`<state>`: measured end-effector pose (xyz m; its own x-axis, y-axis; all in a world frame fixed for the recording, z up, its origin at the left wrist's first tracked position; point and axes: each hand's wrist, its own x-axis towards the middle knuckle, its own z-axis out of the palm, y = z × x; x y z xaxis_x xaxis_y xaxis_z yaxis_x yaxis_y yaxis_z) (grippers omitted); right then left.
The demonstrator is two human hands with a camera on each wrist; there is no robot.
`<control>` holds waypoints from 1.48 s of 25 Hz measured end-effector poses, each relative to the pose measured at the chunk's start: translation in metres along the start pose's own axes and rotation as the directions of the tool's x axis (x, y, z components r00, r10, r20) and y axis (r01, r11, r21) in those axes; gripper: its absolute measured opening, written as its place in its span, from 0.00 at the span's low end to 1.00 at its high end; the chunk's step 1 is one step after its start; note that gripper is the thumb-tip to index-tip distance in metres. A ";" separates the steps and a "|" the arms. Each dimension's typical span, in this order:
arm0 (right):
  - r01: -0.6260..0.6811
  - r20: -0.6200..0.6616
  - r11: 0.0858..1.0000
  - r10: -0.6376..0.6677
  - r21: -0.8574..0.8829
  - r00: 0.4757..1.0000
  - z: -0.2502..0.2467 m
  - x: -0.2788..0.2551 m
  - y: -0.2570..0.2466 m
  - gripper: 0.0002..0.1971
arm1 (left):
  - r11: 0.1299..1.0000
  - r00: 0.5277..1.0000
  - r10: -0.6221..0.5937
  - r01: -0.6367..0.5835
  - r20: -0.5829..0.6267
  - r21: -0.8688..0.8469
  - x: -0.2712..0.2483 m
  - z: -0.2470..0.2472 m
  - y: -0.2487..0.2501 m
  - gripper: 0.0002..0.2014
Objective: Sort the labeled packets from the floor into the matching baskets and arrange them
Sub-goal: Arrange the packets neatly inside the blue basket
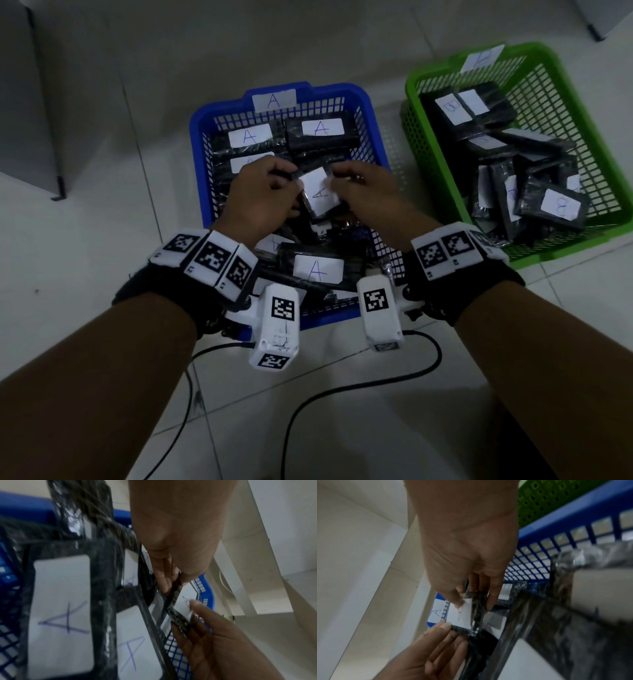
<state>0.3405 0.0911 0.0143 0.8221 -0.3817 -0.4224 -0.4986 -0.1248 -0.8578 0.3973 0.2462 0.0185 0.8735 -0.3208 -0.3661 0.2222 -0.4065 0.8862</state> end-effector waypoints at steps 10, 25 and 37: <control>0.161 -0.060 0.974 -0.173 -0.162 0.983 -0.023 -0.005 0.004 0.10 | 0.969 0.984 -0.176 0.166 -0.037 -0.184 0.013 0.041 0.003 0.13; 0.344 -0.097 0.833 -0.423 -0.433 0.901 -0.026 -0.003 0.009 0.12 | 0.789 0.963 0.266 -0.241 0.040 0.565 0.010 0.021 0.006 0.11; 0.264 0.563 0.851 0.044 -0.454 0.825 0.039 -0.018 -0.022 0.20 | 0.554 0.914 0.274 -0.405 0.299 0.728 -0.038 -0.077 -0.014 0.10</control>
<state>0.3479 0.1361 0.0295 0.8113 0.1949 -0.5512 -0.3318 -0.6228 -0.7086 0.3943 0.3297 0.0419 0.7296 -0.6607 -0.1765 -0.5454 -0.7179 0.4326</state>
